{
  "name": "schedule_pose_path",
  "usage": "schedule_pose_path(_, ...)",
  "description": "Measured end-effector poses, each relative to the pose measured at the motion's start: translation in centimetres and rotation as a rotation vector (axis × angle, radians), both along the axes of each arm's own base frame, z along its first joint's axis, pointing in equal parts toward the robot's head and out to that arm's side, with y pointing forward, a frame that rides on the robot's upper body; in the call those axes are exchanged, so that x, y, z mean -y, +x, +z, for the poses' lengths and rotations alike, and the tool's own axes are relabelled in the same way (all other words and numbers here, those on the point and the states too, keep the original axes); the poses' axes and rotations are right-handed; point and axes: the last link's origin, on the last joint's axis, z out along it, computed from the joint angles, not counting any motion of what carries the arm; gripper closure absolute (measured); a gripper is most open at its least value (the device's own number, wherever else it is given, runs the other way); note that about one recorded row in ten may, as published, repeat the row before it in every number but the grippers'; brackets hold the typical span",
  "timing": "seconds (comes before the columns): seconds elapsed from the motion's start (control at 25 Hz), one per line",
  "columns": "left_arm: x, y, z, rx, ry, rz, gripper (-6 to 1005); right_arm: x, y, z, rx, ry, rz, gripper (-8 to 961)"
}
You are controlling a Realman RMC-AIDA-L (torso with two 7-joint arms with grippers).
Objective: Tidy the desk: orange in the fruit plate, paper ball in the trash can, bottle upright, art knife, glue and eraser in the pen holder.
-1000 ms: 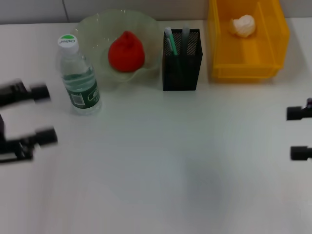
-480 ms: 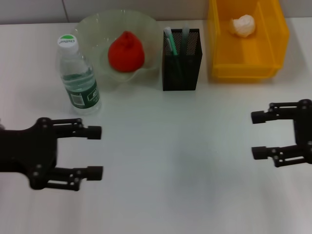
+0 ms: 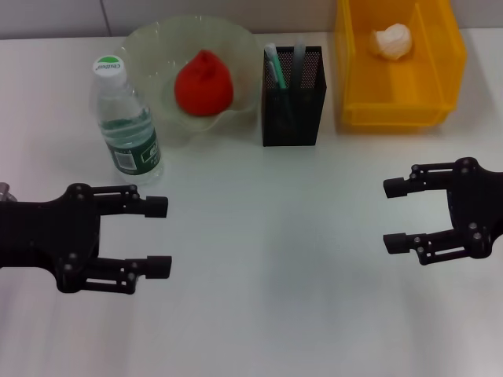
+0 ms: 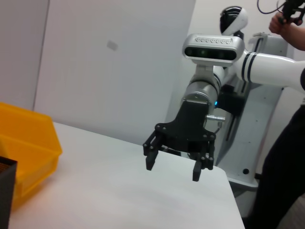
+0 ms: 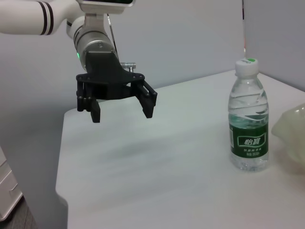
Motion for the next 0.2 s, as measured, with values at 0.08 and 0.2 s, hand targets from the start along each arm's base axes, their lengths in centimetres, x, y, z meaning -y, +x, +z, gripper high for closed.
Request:
schedule_pose_path(0.08, 0.00, -0.08, 0.12, 0.001, 0.006, 0.003, 208, -0.02, -0.03, -0.01, 0.000, 0.000, 0.000, 178)
schedule_pose_path(0.2, 0.00, -0.15, 0.18, 0.001, 0.010, 0.005, 208, -0.06, -0.04, 0.01, 0.001, -0.001, -0.001, 178)
